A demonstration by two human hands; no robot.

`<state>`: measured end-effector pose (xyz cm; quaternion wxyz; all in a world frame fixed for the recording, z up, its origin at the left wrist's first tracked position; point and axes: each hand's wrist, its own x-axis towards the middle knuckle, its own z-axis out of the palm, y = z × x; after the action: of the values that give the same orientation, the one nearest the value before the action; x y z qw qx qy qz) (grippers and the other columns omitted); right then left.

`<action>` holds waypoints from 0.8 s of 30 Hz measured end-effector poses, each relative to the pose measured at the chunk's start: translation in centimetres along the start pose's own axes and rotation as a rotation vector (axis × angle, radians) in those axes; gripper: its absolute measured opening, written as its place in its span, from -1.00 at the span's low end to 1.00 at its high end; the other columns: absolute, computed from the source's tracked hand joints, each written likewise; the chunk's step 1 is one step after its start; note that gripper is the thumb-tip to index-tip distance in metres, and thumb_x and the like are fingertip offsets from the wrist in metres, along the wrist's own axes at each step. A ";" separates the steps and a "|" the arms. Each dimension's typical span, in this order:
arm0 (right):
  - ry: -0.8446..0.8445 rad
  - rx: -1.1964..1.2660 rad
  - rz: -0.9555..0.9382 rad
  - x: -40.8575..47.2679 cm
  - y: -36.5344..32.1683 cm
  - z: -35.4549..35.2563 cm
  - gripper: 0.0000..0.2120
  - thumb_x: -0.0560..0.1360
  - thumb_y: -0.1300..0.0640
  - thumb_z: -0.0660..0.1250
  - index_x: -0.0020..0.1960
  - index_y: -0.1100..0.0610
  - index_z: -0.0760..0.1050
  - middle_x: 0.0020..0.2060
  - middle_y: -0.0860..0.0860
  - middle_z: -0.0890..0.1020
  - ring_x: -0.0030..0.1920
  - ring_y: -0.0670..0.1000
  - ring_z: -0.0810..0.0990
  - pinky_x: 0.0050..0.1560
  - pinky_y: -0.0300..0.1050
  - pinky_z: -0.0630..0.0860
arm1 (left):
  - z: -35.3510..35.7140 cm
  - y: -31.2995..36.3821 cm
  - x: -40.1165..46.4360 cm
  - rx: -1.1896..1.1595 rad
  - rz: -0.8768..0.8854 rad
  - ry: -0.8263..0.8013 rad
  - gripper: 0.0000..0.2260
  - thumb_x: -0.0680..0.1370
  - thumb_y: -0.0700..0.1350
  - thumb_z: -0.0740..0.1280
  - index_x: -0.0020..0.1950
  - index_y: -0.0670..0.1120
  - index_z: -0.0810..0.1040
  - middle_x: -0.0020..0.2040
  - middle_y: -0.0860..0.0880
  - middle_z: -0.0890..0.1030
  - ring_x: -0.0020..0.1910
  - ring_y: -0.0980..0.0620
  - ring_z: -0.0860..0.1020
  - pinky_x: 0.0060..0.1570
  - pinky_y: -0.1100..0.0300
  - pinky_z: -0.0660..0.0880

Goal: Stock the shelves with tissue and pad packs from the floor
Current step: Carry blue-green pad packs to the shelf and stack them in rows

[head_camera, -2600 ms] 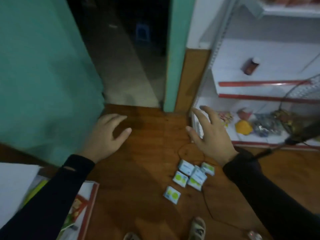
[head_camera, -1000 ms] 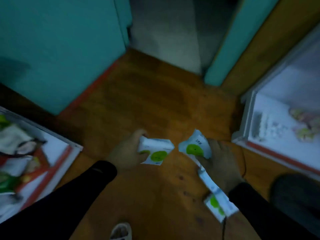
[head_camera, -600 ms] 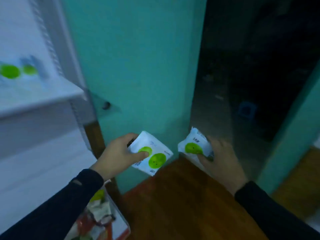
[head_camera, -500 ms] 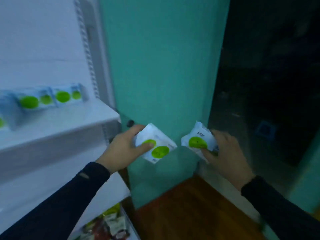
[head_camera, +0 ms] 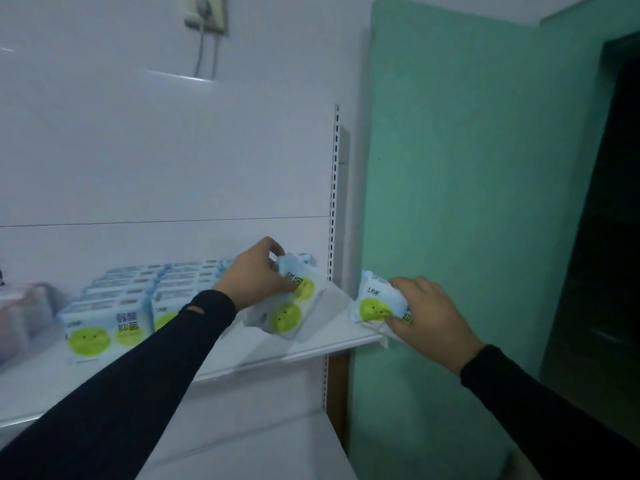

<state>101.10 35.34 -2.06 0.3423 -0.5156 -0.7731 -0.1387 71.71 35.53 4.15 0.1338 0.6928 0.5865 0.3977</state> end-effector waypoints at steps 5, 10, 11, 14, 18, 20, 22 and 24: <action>-0.121 0.053 -0.048 4.6 0.4 4.4 -0.48 0.31 -0.09 0.30 0.24 0.03 0.45 0.00 0.04 0.54 0.01 0.14 0.48 0.04 0.06 0.44 | 1.8 -1.3 3.6 0.204 0.062 -0.025 -0.64 0.44 -0.07 0.43 0.21 0.03 0.48 0.08 -0.02 0.62 -0.02 0.00 0.55 -0.12 0.23 0.42; -0.176 0.080 -0.135 8.5 1.6 9.0 -0.49 0.41 -0.01 0.41 0.33 -0.02 0.39 0.15 0.01 0.51 0.15 0.11 0.43 0.15 0.01 0.38 | 5.5 -3.6 5.5 0.571 0.014 -0.303 -0.51 0.52 -0.15 0.29 0.44 0.06 0.33 0.30 -0.09 0.48 0.26 -0.10 0.45 0.21 0.04 0.42; -0.200 0.067 -0.160 9.0 2.1 10.0 -0.48 0.42 -0.02 0.40 0.35 -0.04 0.37 0.19 0.00 0.50 0.19 0.11 0.42 0.18 0.00 0.36 | 5.7 -4.0 5.7 0.623 -0.006 -0.334 -0.45 0.50 -0.19 0.27 0.48 0.08 0.27 0.31 -0.10 0.46 0.27 -0.13 0.43 0.23 0.00 0.41; -0.306 0.055 -0.227 10.9 3.3 12.6 -0.43 0.47 -0.05 0.32 0.43 -0.09 0.24 0.28 -0.05 0.37 0.28 0.06 0.32 0.25 -0.02 0.30 | 5.5 -4.8 6.6 0.696 -0.050 -0.357 -0.34 0.45 -0.24 0.26 0.50 0.15 0.20 0.26 -0.09 0.46 0.24 -0.14 0.43 0.20 -0.02 0.43; -0.352 0.143 -0.305 14.2 4.1 14.9 -0.43 0.45 0.11 0.28 0.43 -0.07 0.24 0.22 0.01 0.33 0.24 0.06 0.31 0.24 -0.07 0.31 | 5.4 -5.0 8.2 0.747 -0.060 -0.319 -0.40 0.42 -0.23 0.30 0.44 0.09 0.30 0.25 -0.08 0.51 0.23 -0.11 0.47 0.20 -0.03 0.45; -0.357 0.222 -0.300 15.2 4.1 16.1 -0.44 0.43 0.17 0.29 0.40 -0.04 0.29 0.18 0.02 0.30 0.21 0.05 0.35 0.22 -0.10 0.35 | 5.4 -5.2 9.1 0.775 -0.059 -0.284 -0.46 0.44 -0.24 0.29 0.40 0.05 0.35 0.23 -0.06 0.52 0.21 -0.09 0.48 0.19 0.00 0.44; -0.351 0.268 -0.297 16.1 4.0 17.2 -0.46 0.44 0.16 0.32 0.39 -0.02 0.31 0.15 0.01 0.27 0.17 0.04 0.39 0.19 -0.09 0.41 | 5.4 -5.8 10.0 0.811 -0.064 -0.255 -0.52 0.47 -0.25 0.28 0.37 0.05 0.39 0.19 -0.05 0.54 0.18 -0.09 0.50 0.15 0.04 0.44; -0.333 0.290 -0.310 17.1 3.9 18.2 -0.46 0.45 0.12 0.37 0.38 -0.02 0.30 0.13 -0.01 0.26 0.14 0.02 0.40 0.19 -0.11 0.43 | 5.2 -6.7 10.9 0.882 -0.072 -0.230 -0.53 0.49 -0.24 0.26 0.37 0.07 0.37 0.18 -0.06 0.54 0.16 -0.10 0.51 0.11 0.02 0.42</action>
<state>93.53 59.33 -4.37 0.2555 -0.3523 -0.9003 0.0094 70.62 48.87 0.74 -0.0960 0.7025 0.7047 0.0255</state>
